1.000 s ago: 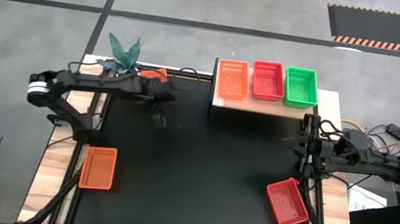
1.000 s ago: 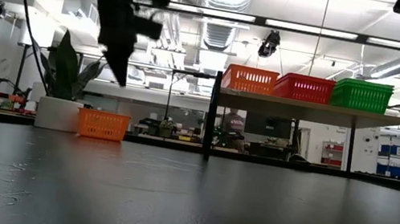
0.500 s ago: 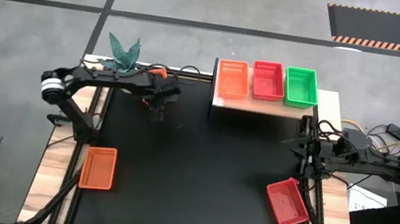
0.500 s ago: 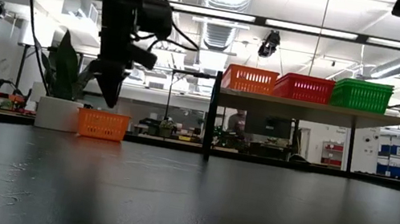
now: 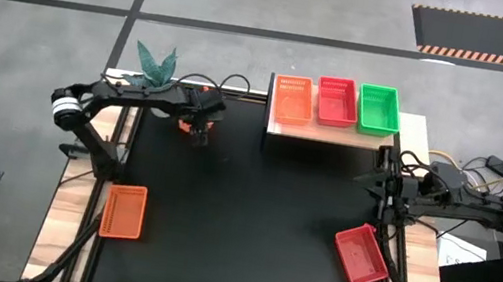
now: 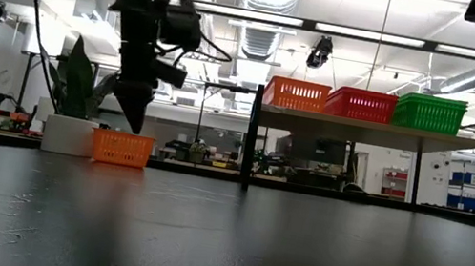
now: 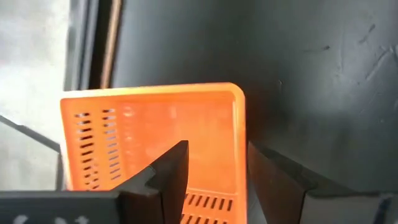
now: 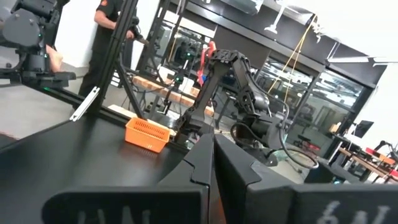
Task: Stack baskets on shelf by color
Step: Stack the top orange bin on the other orange bin on the shelf
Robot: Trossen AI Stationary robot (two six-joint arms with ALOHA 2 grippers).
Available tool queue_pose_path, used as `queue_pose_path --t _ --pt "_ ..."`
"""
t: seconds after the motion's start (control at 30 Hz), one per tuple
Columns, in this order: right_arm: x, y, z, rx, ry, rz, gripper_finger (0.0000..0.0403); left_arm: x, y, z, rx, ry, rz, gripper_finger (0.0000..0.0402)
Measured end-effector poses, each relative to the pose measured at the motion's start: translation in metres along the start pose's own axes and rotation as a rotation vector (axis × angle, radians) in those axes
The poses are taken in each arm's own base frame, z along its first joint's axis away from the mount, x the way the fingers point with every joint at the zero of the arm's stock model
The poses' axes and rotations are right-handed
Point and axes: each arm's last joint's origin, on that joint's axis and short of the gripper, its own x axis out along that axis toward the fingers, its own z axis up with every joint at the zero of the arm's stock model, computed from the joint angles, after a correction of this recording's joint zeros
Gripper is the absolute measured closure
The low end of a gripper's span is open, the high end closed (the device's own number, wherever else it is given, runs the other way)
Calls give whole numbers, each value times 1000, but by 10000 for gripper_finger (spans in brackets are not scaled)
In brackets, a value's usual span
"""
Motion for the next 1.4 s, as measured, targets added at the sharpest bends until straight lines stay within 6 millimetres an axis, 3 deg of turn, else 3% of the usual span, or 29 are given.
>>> queue_pose_path --t 0.47,0.67,0.87,1.0,1.17,1.4 --pt "0 1 -2 29 19 8 394 14 -9 -12 5 15 -71 259" --pt "0 1 -2 37 19 8 394 26 -15 -21 -10 13 -69 304" --pt "0 1 -2 39 19 8 394 28 -17 -23 -24 13 -66 385" --pt "0 1 -2 47 20 8 394 28 -20 -23 -57 21 -67 398" --pt "0 1 -2 49 20 8 394 19 -34 -18 -12 5 -56 401" --pt "0 1 -2 36 21 8 394 -24 -64 -2 42 35 -36 401"
